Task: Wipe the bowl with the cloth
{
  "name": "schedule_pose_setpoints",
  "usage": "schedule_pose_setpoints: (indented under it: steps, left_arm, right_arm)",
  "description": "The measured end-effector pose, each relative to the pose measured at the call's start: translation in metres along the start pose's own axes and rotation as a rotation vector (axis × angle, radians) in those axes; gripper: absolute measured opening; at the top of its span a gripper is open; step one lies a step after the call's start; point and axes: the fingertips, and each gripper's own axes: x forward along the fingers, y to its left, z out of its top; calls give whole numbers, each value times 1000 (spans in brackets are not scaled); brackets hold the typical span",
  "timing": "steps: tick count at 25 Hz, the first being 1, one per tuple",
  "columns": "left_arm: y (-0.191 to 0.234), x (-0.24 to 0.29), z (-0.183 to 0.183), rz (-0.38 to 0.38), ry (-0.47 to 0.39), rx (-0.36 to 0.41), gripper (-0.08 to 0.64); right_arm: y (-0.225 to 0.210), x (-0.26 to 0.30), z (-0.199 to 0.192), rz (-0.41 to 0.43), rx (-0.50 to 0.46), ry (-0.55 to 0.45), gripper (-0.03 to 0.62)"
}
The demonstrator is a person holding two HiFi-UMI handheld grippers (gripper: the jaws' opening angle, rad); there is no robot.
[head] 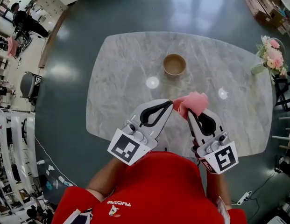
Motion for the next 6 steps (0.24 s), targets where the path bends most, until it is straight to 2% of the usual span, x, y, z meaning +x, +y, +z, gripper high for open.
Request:
schedule_pose_setpoints:
  steps: [6]
  left_arm:
    - [-2,2,0,-5,-6,-1,5]
  right_arm:
    - [-2,-2,-1,-5,1,-1,18]
